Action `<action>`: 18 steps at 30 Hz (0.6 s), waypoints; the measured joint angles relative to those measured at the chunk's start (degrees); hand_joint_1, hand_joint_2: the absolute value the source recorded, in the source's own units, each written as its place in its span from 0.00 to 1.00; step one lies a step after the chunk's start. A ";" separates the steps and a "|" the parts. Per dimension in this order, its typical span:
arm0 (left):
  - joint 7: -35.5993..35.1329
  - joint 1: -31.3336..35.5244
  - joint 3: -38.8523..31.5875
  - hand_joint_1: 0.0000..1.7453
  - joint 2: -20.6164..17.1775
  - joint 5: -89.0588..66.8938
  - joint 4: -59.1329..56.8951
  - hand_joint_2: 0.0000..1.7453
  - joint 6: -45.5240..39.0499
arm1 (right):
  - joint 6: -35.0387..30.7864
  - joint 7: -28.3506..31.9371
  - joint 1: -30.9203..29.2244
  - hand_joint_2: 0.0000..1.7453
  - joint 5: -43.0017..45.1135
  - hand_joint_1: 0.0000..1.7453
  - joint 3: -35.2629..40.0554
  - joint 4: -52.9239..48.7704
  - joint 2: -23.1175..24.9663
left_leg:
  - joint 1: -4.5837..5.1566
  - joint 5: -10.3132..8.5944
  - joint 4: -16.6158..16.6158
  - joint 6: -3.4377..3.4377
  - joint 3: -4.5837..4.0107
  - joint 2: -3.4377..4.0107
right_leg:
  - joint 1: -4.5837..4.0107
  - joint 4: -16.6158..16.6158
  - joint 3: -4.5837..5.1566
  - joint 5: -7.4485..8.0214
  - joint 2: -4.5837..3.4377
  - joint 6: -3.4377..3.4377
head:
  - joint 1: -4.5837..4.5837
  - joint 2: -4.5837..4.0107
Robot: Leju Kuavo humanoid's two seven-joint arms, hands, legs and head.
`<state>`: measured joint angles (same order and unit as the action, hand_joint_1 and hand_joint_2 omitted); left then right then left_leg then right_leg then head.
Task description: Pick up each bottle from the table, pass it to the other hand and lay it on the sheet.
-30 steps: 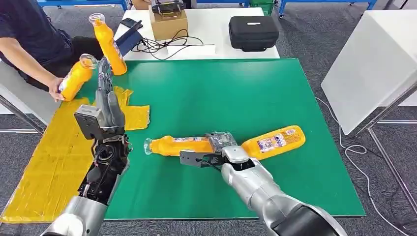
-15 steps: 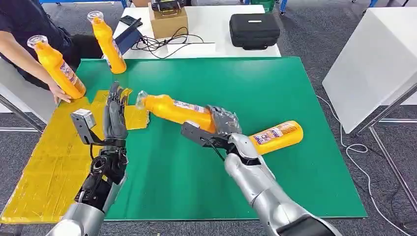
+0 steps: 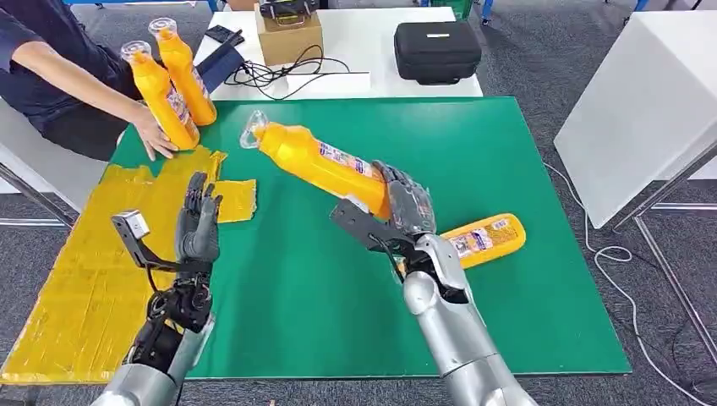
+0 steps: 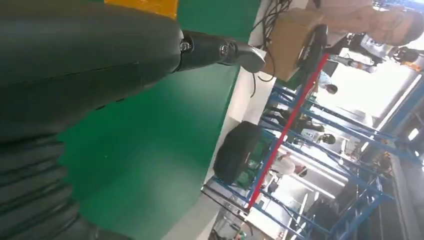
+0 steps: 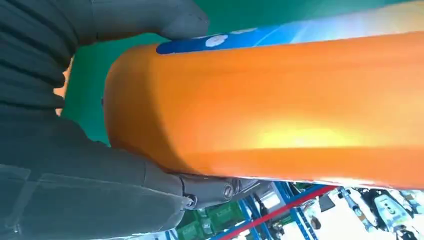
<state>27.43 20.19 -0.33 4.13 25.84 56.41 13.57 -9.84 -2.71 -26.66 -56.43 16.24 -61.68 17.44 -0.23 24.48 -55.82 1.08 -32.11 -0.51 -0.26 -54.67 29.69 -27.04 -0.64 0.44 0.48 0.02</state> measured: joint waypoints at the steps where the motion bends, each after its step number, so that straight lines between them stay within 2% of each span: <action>1: -0.44 -0.13 0.00 0.00 0.04 0.53 0.20 1.00 0.20 | 0.00 0.17 0.00 1.00 0.42 1.00 0.00 0.00 0.00 | 0.00 0.00 0.00 0.00 0.00 0.00 | 0.00 0.00 0.00 0.00 0.00 0.00 | -0.02 0.00; 7: -2.41 -1.38 0.61 0.00 1.25 3.26 2.54 1.00 1.70 | 0.00 1.16 -0.14 1.00 2.73 1.00 0.26 0.72 0.48 | 0.01 0.00 0.00 0.00 -0.04 -0.01 | 0.00 0.00 0.01 0.00 0.00 0.00 | -0.02 0.00; 18: -4.79 -2.38 6.23 0.00 3.63 6.51 8.61 1.00 1.18 | -3.28 0.68 -5.76 1.00 9.70 1.00 6.80 12.64 3.21 | 0.00 0.00 0.00 0.00 -0.07 -0.01 | 0.00 0.00 0.05 0.00 0.00 0.00 | -0.02 0.00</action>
<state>22.64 17.81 5.90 7.76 32.35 65.03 14.75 -13.11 -2.03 -32.43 -46.73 23.04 -49.04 20.65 -0.23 24.48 -55.82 1.08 -32.19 -0.52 -0.26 -54.68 29.74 -27.04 -0.64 0.44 0.46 0.02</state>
